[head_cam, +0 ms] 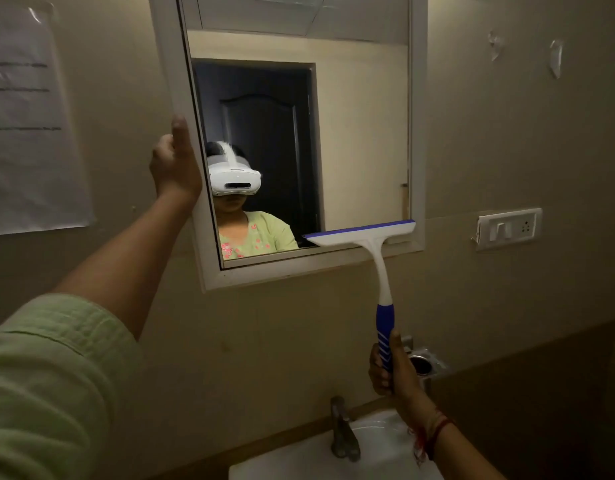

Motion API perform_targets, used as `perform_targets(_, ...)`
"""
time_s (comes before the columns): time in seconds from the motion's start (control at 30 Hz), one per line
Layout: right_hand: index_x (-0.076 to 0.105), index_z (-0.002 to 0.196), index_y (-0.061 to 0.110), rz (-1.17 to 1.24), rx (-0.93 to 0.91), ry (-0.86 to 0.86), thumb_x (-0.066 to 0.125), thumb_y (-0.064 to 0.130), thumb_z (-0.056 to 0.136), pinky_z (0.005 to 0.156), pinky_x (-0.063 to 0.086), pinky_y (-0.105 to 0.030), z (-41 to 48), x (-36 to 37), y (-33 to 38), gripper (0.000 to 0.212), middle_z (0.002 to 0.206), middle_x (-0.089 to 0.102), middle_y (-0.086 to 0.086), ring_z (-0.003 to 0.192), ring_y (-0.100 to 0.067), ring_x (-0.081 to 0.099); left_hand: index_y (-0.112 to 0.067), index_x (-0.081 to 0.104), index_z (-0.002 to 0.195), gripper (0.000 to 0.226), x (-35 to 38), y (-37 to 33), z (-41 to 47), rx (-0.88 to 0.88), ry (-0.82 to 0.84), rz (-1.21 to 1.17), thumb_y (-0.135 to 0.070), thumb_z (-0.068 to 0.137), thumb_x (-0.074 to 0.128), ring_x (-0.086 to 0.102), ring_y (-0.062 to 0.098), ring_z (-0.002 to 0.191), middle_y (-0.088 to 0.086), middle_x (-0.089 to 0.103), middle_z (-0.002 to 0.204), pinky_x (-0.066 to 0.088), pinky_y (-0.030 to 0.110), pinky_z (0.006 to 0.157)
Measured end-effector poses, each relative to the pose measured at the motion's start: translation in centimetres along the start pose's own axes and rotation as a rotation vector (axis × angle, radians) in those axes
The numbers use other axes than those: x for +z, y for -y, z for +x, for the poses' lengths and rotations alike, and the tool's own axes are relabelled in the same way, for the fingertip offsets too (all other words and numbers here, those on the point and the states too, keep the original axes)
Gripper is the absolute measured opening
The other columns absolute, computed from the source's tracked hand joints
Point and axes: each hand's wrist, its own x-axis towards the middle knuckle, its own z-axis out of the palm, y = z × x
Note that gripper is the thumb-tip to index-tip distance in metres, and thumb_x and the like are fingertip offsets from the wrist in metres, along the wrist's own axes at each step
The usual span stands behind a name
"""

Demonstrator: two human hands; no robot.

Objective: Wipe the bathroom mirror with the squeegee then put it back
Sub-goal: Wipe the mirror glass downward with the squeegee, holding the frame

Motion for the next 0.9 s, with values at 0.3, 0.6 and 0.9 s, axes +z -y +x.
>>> perform_targets(0.3,0.046,0.053,0.018,0.011,0.061,-0.034,0.036,0.069,0.068,0.036,0.026,-0.015,-1.0,0.1,-0.3,0.055,0.040,0.038,0.005,0.032,-0.007,0.032,-0.023,0.029,0.057,0.047,0.0,0.0,0.1,-0.003,-0.002,0.010,-0.054,0.093,0.027,0.033,0.014,0.059,-0.006,0.033,0.059,0.023,0.033,0.057)
perform_targets(0.6,0.045,0.053,0.016,-0.033,0.090,-0.085,0.034,0.067,0.071,0.035,0.027,-0.015,-1.5,-0.3,0.4,0.056,0.038,0.038,0.004,0.031,-0.008,0.032,-0.024,0.032,0.058,0.047,0.1,0.2,0.2,-0.003,0.005,0.000,-0.055,0.092,0.026,0.038,0.016,0.072,-0.006,0.035,0.060,0.027,0.030,0.065)
perform_targets(0.9,0.045,0.056,0.011,0.039,0.025,-0.083,0.036,0.061,0.073,0.033,0.028,-0.016,-2.9,1.6,3.2,0.053,0.038,0.038,0.001,0.029,-0.009,0.033,-0.022,0.034,0.059,0.047,0.1,0.1,0.0,-0.011,-0.004,0.006,-0.052,0.094,0.027,0.040,0.018,0.075,0.003,0.043,0.067,0.027,0.032,0.066)
